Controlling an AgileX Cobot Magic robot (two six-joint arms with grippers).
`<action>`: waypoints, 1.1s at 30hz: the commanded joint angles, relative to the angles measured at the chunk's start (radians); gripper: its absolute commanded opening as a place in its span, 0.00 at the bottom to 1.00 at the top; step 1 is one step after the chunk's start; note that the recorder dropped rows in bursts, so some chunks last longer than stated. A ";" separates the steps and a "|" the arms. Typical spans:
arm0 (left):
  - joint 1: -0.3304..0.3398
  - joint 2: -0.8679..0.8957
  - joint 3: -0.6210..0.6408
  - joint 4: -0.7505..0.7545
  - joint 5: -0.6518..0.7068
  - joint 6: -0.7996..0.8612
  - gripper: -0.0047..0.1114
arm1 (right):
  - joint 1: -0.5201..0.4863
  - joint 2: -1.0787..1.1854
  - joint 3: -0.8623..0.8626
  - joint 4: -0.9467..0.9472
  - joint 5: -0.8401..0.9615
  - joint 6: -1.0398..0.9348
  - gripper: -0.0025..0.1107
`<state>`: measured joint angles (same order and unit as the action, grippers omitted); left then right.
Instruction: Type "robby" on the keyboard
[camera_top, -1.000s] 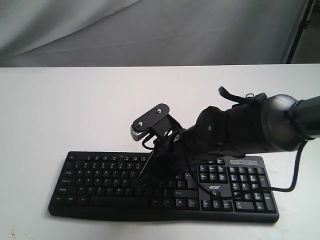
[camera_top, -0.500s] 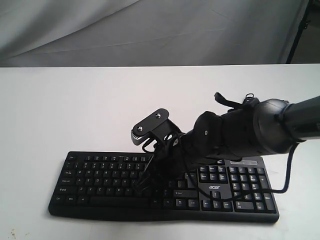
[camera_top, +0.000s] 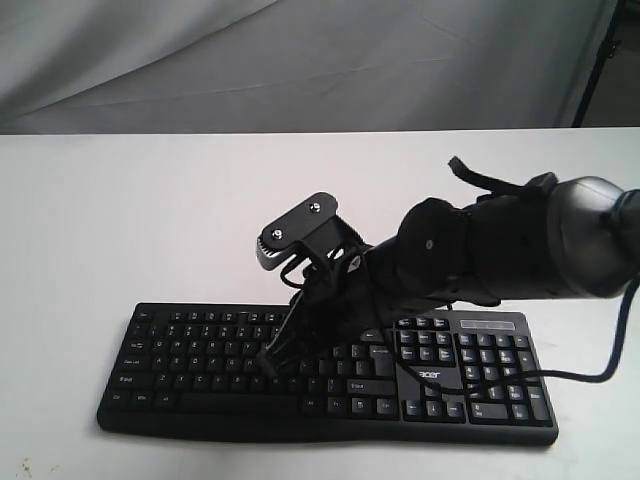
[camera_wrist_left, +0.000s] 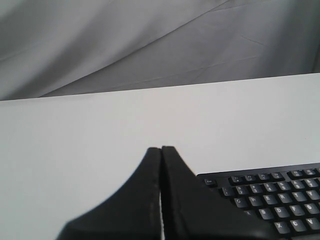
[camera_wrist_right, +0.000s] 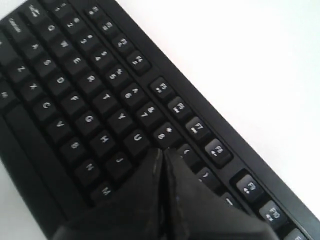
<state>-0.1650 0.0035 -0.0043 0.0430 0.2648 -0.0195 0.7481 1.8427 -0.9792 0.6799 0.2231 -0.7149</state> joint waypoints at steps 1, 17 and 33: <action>-0.006 -0.003 0.004 0.005 -0.007 -0.003 0.04 | 0.054 -0.016 -0.031 0.001 0.038 -0.010 0.02; -0.006 -0.003 0.004 0.005 -0.007 -0.003 0.04 | 0.138 0.099 -0.105 0.003 0.045 -0.010 0.02; -0.006 -0.003 0.004 0.005 -0.007 -0.003 0.04 | 0.138 0.120 -0.105 0.006 -0.009 -0.017 0.02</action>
<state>-0.1650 0.0035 -0.0043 0.0430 0.2648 -0.0195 0.8830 1.9615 -1.0774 0.6821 0.2263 -0.7172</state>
